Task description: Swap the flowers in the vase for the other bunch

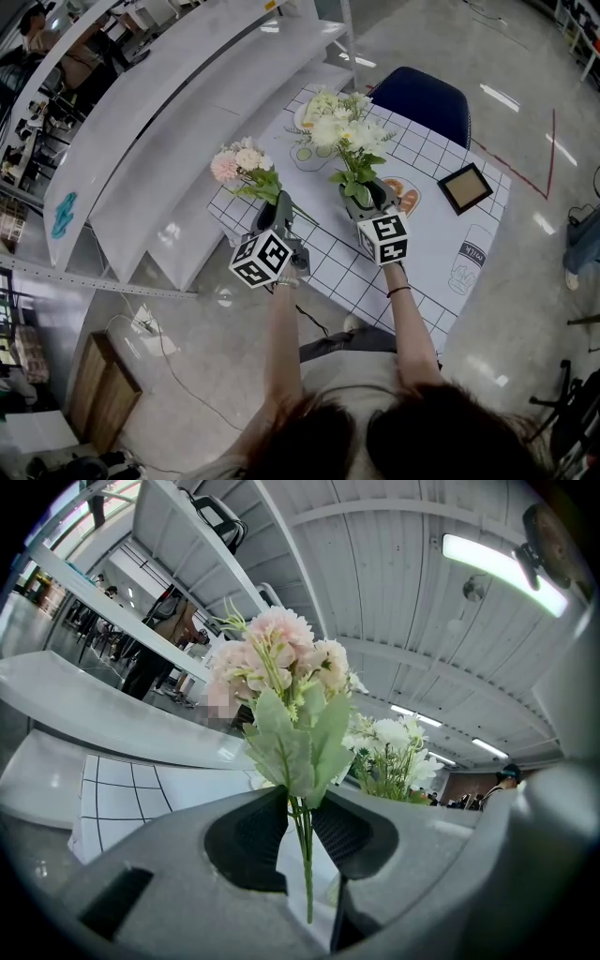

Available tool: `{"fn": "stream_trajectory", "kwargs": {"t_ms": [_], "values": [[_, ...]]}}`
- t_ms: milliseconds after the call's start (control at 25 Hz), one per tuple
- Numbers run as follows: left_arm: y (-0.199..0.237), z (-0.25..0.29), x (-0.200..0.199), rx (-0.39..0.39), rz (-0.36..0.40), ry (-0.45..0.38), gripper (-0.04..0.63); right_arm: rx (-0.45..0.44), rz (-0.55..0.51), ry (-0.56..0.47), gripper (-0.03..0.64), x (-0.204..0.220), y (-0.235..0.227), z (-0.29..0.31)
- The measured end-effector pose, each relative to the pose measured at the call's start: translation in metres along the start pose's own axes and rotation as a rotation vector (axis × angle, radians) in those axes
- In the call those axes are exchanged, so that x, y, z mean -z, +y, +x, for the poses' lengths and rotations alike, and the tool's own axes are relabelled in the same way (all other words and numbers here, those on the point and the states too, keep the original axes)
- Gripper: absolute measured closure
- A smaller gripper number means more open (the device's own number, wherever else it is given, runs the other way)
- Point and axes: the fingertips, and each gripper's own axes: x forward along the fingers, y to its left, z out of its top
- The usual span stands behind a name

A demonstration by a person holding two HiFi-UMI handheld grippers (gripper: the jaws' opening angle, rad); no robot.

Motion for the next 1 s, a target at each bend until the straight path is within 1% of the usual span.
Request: {"fn": "stream_trajectory", "kwargs": {"t_ms": [320, 520, 1000], "values": [[-0.002, 0.002, 0.0, 0.008, -0.002, 0.004, 0.518, 0.017, 0.014, 0.0, 0.446, -0.002, -0.006, -0.005], [-0.003, 0.002, 0.001, 0.015, -0.007, 0.002, 0.518, 0.002, 0.017, 0.008, 0.442, 0.001, -0.004, -0.011], [-0.008, -0.008, 0.005, 0.023, -0.01, 0.008, 0.518, -0.002, 0.073, 0.027, 0.443, 0.009, -0.002, -0.039]]}}
